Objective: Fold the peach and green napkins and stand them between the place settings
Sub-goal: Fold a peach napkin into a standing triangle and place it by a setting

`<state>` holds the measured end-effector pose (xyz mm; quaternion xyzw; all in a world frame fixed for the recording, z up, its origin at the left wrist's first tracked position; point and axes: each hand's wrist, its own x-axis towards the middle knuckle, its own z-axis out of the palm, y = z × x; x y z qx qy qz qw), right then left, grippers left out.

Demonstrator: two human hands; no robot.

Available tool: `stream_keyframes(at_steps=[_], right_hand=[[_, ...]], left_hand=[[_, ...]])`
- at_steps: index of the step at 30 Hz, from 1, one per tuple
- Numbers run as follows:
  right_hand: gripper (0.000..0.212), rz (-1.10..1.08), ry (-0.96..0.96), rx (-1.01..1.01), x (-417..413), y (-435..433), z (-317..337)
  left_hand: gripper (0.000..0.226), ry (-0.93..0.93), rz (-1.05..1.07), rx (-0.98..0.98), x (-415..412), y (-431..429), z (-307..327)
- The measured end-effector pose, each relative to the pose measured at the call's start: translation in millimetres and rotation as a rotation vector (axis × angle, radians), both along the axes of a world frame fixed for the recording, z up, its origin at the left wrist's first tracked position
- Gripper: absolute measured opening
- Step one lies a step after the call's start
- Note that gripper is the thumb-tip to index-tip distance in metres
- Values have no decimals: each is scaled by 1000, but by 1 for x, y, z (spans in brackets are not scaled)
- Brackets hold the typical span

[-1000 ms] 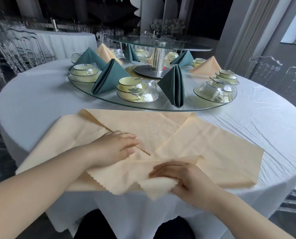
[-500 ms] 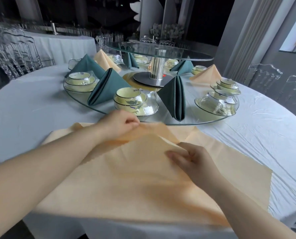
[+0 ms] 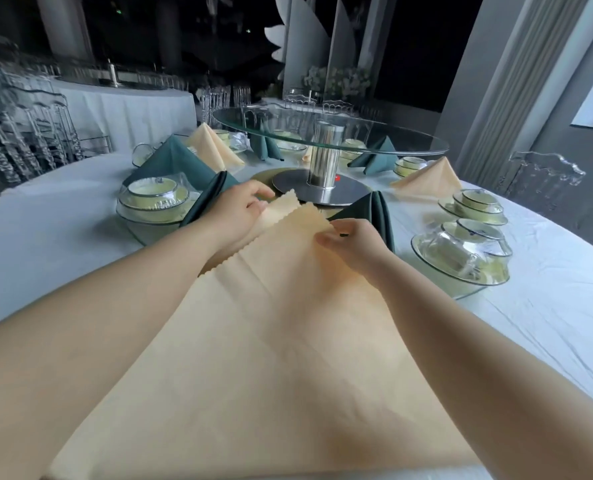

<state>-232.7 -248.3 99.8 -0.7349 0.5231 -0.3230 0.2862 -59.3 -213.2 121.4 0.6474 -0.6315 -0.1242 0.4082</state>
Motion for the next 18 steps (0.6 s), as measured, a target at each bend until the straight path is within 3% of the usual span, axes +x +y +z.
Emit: stream_keyframes(at_steps=[3, 5, 9, 13, 18], right_hand=[[27, -11, -2, 24, 8, -14, 3], [22, -36, -6, 15, 12, -20, 3], [35, -80, 3, 39, 20, -33, 1], [19, -66, 19, 17, 32, -42, 4], [14, -95, 147, -107, 40, -41, 7]], left_hand=[[29, 22, 21, 13, 1, -14, 5], [29, 62, 18, 34, 1, -20, 3], [35, 203, -86, 123, 3, -21, -4], [65, 214, -180, 210, 14, -15, -4], [64, 103, -111, 164, 19, -26, -2]])
